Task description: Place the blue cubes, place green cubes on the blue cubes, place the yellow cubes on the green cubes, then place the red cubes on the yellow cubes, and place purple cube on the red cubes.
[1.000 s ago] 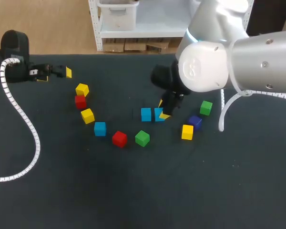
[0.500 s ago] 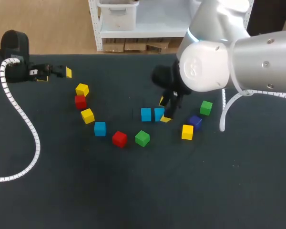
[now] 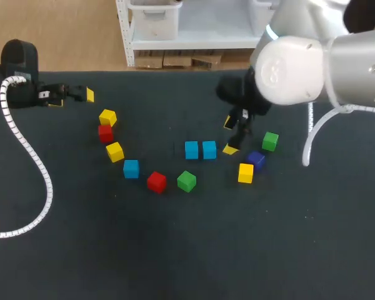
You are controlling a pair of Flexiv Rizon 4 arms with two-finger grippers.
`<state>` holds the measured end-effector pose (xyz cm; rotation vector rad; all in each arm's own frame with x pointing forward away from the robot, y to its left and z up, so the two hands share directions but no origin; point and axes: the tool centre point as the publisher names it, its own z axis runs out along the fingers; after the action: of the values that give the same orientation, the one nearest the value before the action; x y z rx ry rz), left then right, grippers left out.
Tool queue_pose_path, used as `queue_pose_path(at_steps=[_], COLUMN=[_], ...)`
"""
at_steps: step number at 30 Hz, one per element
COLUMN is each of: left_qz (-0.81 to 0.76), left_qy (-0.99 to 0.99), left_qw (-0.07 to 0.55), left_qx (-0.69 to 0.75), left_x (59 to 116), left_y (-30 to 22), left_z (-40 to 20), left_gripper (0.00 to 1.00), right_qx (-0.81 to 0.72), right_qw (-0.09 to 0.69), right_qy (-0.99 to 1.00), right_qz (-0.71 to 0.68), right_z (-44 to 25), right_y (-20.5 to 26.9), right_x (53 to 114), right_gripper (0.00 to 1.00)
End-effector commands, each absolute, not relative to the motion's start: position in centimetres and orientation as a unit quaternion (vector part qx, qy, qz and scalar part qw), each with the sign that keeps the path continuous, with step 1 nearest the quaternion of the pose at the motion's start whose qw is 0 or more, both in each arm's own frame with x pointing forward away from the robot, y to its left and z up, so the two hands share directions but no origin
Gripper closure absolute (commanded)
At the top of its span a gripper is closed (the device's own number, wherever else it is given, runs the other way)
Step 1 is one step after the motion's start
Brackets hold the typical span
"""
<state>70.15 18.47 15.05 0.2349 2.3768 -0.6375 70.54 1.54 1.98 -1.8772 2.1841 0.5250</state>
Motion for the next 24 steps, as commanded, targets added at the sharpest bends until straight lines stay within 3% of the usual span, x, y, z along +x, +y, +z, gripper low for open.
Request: queue_pose_path(at_steps=[1, 24], left_qz=[-0.243, -0.243], left_qy=[0.908, 0.908], left_qw=[0.329, 0.329], left_qx=[0.090, 0.090], left_x=[70.1, 70.1], left_y=[18.5, 18.5], left_z=[15.0, 15.0], left_gripper=[0.00, 0.00], right_qx=[-0.638, -0.661], right_qw=[0.113, 0.120], right_qy=[0.738, 0.718], right_qz=[0.189, 0.180], right_z=[2.5, 4.0], right_y=[0.3, -0.7], right_x=[69.9, 69.8], right_gripper=[0.00, 0.00])
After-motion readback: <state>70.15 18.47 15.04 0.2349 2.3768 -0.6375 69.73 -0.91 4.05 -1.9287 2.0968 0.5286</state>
